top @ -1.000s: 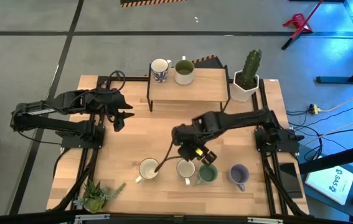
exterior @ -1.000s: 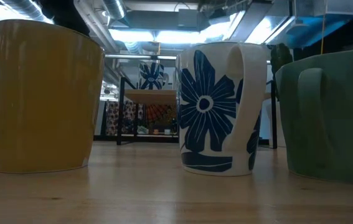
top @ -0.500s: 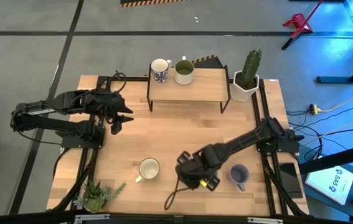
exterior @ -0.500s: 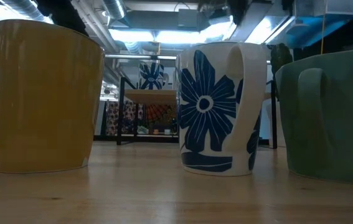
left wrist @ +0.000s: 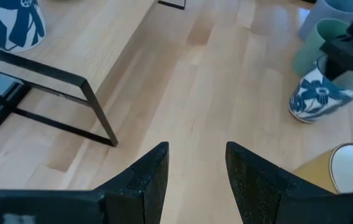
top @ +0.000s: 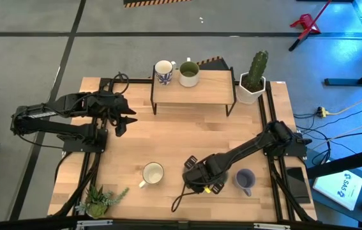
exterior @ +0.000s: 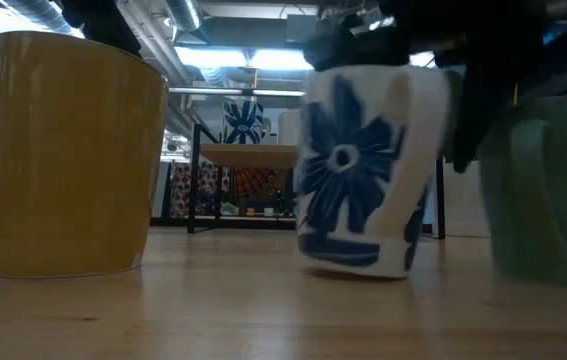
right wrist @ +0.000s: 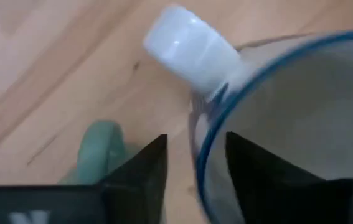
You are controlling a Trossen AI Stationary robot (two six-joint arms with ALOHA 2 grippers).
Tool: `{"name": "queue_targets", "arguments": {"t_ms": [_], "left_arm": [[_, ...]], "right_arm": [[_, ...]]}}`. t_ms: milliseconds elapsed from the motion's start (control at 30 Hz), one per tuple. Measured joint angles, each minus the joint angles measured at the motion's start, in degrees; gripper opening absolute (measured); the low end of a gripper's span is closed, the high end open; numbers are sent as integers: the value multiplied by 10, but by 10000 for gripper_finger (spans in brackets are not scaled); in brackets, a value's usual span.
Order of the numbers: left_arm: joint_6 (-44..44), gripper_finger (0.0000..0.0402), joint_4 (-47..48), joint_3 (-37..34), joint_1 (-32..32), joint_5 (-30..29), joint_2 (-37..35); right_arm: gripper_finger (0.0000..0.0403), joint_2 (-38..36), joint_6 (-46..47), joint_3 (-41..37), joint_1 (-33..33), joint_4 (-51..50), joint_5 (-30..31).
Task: Place coffee mugs
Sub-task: Put the blue patterned mug on the shelf
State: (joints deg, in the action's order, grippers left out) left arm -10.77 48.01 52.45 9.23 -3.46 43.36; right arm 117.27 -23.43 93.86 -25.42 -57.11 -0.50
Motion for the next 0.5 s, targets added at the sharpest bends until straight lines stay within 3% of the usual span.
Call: {"name": "queue_targets", "arguments": {"t_ms": [200,367,500], "left_arm": [[-14,153,0,0,0,0,0],[-26,153,0,0,0,-5,0],[-28,153,0,0,0,-5,0]], "right_arm": [[15,1,8,0,-1,8,-1],[8,1,-10,32,8,-3,-10],[7,-4,-51,106,41,-90,-6]]}}
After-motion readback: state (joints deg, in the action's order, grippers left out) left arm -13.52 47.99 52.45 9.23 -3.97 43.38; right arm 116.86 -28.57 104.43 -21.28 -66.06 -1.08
